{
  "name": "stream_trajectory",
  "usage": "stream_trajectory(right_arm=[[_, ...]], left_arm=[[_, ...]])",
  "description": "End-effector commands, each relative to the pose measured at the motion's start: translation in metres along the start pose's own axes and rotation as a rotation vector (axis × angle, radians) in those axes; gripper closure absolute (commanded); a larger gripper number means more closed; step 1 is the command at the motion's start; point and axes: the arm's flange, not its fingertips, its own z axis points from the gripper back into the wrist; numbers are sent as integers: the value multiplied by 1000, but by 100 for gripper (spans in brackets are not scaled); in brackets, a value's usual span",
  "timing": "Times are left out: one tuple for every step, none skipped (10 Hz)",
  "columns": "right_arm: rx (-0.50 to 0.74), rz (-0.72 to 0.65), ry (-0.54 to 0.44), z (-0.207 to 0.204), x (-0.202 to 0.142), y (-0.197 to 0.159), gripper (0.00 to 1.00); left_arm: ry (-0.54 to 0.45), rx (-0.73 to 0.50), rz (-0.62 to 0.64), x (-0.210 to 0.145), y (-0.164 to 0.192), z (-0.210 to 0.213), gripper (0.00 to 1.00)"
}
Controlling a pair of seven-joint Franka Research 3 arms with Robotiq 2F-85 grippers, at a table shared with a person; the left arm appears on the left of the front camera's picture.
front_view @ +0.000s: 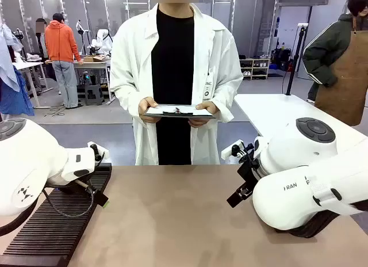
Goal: Inspect the PCB.
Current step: Pick up the Blank PCB and present it to the human.
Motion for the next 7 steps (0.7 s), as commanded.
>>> stream_trajectory(right_arm=[[0,0,0,0,0,0,0],[0,0,0,0,0,0,0],[0,0,0,0,0,0,0],[0,0,0,0,0,0,0],[0,0,0,0,0,0,0],[0,0,0,0,0,0,0],[0,0,0,0,0,0,0]], left_arm=[[0,0,0,0,0,0,0],[0,0,0,0,0,0,0],[0,0,0,0,0,0,0],[0,0,0,0,0,0,0],[0,0,0,0,0,0,0],[0,0,0,0,0,0,0],[0,0,0,0,0,0,0]])
